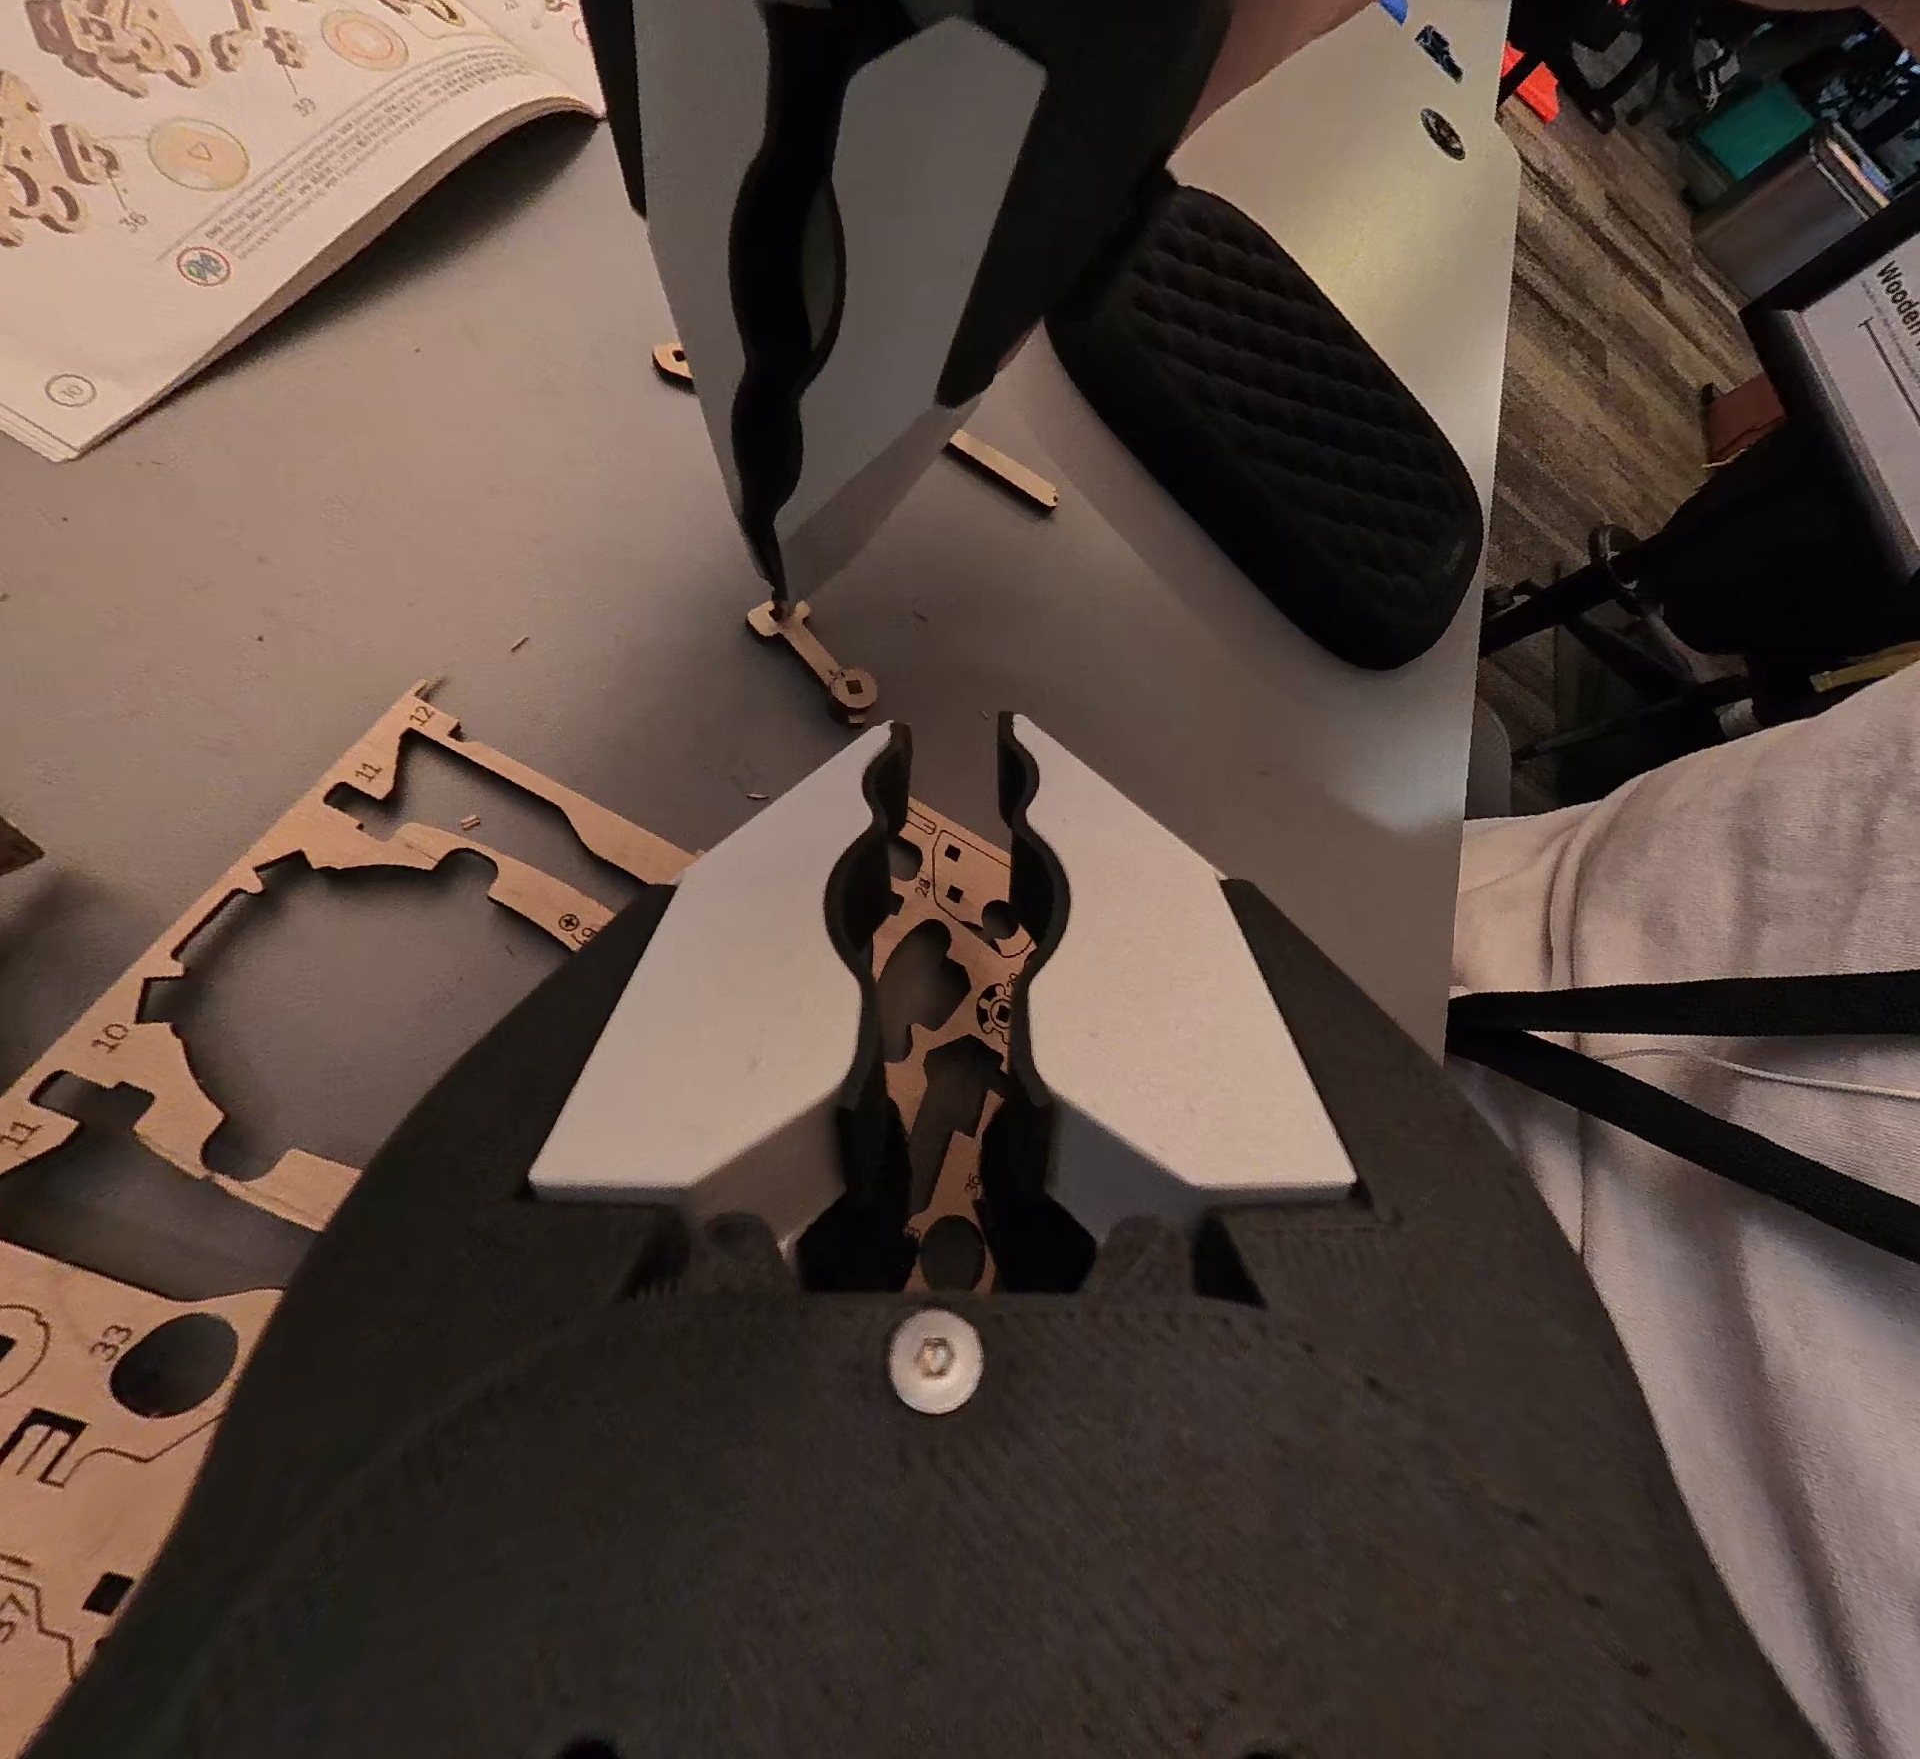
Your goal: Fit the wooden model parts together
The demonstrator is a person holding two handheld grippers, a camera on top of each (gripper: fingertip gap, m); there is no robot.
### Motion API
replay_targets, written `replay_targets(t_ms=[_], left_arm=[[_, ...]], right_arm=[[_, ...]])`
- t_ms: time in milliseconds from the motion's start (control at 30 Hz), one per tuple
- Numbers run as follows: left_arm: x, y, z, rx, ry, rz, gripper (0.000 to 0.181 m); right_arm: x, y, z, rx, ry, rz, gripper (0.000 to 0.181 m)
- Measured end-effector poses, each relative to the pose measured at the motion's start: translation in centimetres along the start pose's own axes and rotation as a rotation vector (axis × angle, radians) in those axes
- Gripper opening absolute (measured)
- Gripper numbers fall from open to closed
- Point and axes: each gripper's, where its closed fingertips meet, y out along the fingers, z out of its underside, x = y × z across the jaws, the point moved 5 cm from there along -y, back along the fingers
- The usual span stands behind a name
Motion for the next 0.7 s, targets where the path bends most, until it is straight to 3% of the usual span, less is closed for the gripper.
replay_targets(t_ms=[700], left_arm=[[0.03, -0.06, 0.02, 0.001, -0.001, 0.001, 0.015]], right_arm=[[-0.05, -0.01, -0.04, 0.007, 0.006, -0.002, 0.0]])
